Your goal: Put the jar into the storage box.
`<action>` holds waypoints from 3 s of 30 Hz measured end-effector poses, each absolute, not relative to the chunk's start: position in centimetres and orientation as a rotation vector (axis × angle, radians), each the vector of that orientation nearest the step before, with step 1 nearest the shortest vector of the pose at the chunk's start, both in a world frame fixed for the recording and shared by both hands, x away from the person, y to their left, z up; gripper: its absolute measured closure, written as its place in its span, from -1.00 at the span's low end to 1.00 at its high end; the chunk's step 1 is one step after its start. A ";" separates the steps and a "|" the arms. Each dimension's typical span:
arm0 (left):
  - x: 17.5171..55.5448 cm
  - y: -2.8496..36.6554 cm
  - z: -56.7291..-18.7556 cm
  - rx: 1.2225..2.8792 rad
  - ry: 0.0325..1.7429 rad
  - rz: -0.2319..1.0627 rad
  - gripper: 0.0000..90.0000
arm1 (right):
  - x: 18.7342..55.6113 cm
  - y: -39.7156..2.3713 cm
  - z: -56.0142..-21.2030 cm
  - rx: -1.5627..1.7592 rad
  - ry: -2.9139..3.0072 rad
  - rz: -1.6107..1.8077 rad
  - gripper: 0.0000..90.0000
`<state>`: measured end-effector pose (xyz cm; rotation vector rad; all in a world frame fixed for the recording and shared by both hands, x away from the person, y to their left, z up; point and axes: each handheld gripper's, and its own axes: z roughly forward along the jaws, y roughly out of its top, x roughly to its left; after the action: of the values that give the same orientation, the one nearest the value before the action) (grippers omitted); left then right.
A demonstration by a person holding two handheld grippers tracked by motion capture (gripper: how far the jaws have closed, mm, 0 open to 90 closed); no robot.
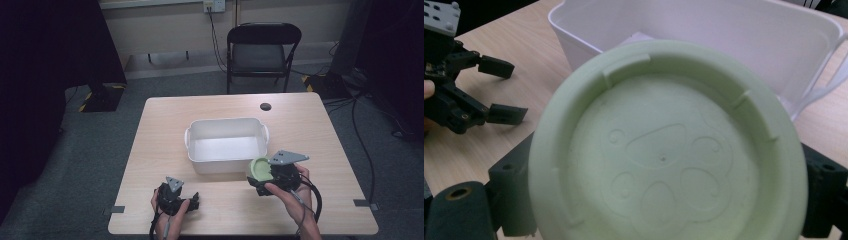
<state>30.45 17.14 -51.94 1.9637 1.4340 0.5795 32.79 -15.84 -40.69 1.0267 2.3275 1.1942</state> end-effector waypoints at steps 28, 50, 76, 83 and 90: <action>30.5 17.1 -51.9 1.964 1.434 0.580 -1.00 | 40.0 -11.2 -37.0 0.873 2.368 1.182 -0.75; 30.5 17.1 -51.9 1.963 1.432 0.581 -1.00 | 45.7 -8.9 -38.5 0.893 2.473 1.055 -0.75; 30.5 17.1 -51.9 1.962 1.434 0.580 -1.00 | 50.0 -7.1 -41.8 0.995 2.600 0.864 -0.75; 30.5 17.1 -51.9 1.964 1.433 0.581 -1.00 | 50.7 -6.5 -43.0 1.023 2.628 0.824 -0.75; 30.5 17.1 -51.9 1.963 1.432 0.582 -1.00 | 51.0 -5.9 -43.9 1.033 2.654 0.798 -0.75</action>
<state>30.46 17.15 -51.94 1.9634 1.4318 0.5818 51.05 -5.90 -43.90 1.0334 2.6542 0.7978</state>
